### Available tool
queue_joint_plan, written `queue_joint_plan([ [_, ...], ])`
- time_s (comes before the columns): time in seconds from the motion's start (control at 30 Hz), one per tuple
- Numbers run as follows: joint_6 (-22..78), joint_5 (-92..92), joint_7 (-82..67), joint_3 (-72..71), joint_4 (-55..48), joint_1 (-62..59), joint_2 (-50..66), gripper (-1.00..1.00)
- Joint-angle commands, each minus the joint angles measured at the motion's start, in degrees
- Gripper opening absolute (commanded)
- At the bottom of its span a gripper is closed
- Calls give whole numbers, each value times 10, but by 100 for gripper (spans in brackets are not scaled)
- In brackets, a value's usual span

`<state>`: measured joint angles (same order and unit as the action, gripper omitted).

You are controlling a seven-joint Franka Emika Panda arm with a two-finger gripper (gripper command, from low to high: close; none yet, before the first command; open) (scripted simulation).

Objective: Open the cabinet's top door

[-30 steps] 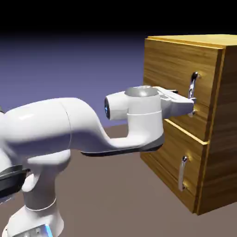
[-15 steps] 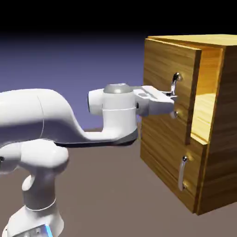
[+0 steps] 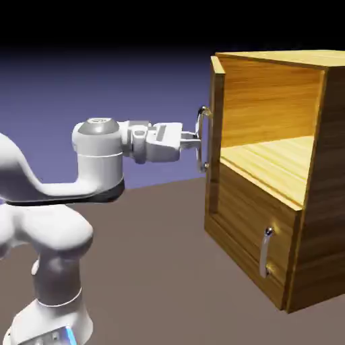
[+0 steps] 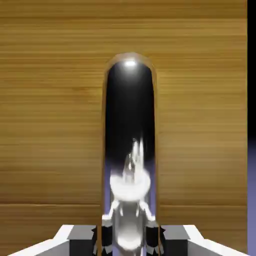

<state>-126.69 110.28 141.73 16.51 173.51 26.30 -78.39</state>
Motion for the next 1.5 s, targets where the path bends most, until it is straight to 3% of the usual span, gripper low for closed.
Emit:
queue_joint_plan([
  [0.0,14,-24,-4,-21,6,1,-7,-100],
  [0.37,166,-267,-13,-249,16,43,-17,-100],
  [0.77,354,-510,33,-499,-86,35,113,-100],
  [1.17,562,-677,93,-744,-317,-152,288,-100],
  [1.47,675,-736,107,-905,-480,-339,339,-100],
])
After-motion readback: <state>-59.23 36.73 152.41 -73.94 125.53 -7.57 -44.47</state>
